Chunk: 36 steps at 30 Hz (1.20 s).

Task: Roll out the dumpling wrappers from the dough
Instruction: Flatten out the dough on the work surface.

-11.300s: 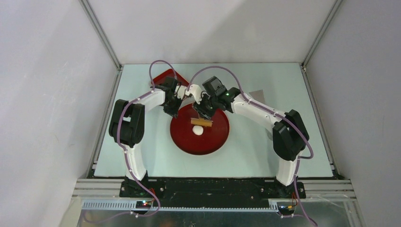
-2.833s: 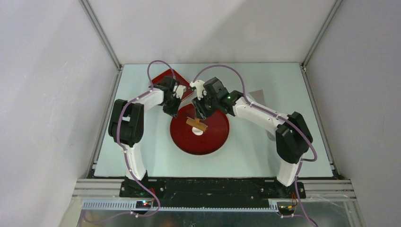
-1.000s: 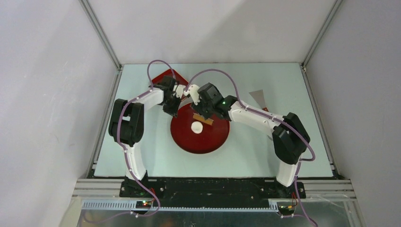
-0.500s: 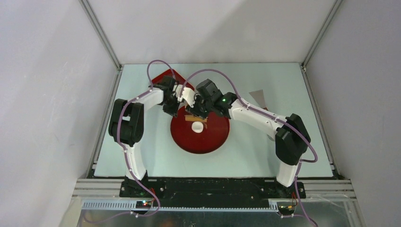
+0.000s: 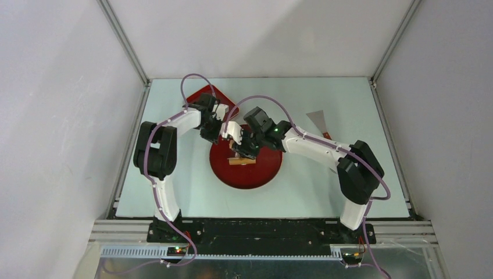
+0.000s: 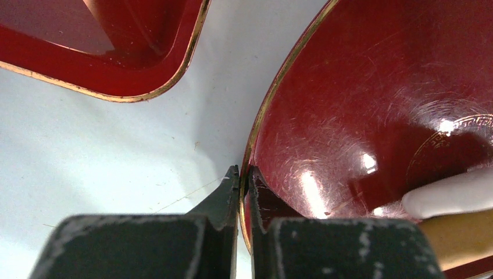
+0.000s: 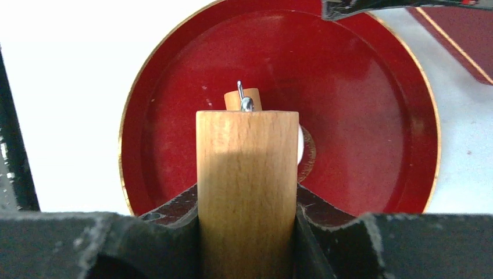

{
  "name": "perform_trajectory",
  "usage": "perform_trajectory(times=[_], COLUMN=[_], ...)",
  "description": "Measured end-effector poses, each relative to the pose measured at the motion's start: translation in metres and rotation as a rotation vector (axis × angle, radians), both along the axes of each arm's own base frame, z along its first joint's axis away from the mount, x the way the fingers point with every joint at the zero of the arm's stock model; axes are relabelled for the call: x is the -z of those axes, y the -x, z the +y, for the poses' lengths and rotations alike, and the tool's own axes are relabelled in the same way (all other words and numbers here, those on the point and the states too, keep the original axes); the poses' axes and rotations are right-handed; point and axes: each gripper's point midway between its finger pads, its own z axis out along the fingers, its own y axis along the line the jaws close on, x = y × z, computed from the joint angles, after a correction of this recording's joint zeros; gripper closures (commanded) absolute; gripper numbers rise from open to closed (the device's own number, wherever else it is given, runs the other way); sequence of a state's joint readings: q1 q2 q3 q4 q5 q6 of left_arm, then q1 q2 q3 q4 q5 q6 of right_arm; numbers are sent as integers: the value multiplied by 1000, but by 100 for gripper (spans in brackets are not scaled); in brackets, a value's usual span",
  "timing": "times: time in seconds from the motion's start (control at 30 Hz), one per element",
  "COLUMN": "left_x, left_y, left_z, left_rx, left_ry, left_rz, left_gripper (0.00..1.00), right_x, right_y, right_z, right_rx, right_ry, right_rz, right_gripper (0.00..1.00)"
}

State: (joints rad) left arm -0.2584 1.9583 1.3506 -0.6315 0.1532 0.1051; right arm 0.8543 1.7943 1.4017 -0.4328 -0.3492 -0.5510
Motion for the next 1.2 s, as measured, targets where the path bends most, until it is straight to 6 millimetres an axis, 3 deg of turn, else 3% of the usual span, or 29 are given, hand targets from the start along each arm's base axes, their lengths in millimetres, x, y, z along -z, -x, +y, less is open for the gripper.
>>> perform_trajectory(times=[0.2,0.43,0.57,0.77,0.9,1.03,1.2], left_x=[0,0,0,0,0,0,0], left_y=[0,0,0,0,0,0,0], left_z=[0,0,0,0,0,0,0], left_rx=[0,0,0,0,0,0,0], left_ry=[0,0,0,0,0,0,0], left_rz=[0,0,0,0,0,0,0], left_gripper=[100,100,100,100,100,100,100], right_x=[16,14,1,-69,-94,-83,-34], right_y=[23,31,31,-5,-32,-62,-89], right_z=[-9,-10,-18,-12,-11,-13,-33], right_rx=[-40,-53,19,281,433,583,773], right_ry=[31,29,39,-120,-218,-260,-248], right_rz=[77,101,119,84,116,259,477], right_gripper=[100,100,100,100,100,100,100])
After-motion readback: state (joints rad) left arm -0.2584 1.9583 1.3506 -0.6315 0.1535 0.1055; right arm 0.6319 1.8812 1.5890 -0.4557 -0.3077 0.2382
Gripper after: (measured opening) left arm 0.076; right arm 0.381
